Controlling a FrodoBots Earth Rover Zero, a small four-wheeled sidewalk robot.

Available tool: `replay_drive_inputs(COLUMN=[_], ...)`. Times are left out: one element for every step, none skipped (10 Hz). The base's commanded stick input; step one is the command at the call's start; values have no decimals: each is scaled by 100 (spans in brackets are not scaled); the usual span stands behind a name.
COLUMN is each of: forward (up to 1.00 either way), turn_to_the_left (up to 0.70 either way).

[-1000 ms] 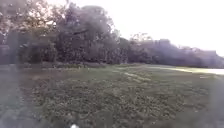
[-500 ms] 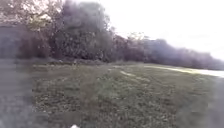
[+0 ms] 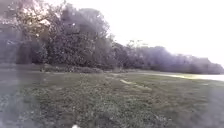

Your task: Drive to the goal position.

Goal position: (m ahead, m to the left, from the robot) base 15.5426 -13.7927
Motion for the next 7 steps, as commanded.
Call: replay_drive_inputs(forward=[60, 60, 50, 24, 0, 0, 0], turn_to_the_left=[-15, -15, -23, -42, -58, -40, -22])
